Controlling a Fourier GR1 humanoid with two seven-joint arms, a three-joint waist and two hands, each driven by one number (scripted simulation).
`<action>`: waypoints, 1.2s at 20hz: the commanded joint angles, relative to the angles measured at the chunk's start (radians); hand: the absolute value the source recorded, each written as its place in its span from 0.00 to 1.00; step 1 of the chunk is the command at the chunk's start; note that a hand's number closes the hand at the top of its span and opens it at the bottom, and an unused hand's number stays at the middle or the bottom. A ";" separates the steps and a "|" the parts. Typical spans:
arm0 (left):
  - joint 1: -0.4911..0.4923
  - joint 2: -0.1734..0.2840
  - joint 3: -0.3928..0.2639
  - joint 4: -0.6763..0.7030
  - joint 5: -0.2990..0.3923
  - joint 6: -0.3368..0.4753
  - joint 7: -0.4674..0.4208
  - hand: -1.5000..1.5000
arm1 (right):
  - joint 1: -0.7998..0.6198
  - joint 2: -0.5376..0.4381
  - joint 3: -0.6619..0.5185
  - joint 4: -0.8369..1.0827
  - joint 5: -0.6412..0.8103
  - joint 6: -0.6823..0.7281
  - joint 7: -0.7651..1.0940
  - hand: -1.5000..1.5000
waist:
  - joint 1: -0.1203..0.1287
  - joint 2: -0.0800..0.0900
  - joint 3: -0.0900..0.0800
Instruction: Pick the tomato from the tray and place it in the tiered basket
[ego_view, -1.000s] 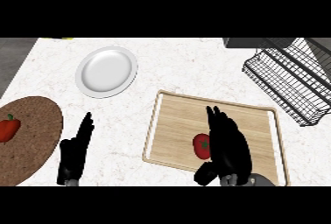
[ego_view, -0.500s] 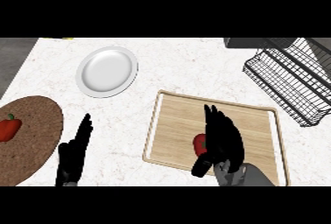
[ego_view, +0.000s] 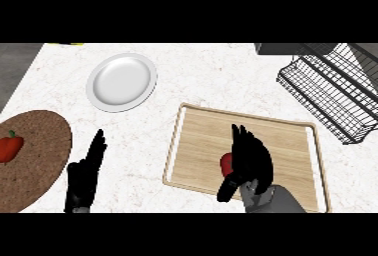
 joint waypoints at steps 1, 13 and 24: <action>0.024 -0.014 0.003 0.075 0.005 -0.026 -0.066 0.50 | -0.023 0.023 -0.056 0.035 -0.009 0.090 0.137 0.00 | 0.000 0.003 -0.001; -0.057 -0.028 0.037 0.052 -0.013 -0.015 0.005 0.50 | 0.091 0.052 -0.046 0.073 0.106 0.040 0.004 1.00 | -0.004 0.002 -0.001; 0.000 -0.008 0.055 -0.031 -0.012 -0.063 0.041 0.50 | -0.003 0.029 -0.052 0.234 0.260 -0.027 -0.197 1.00 | 0.003 0.002 0.000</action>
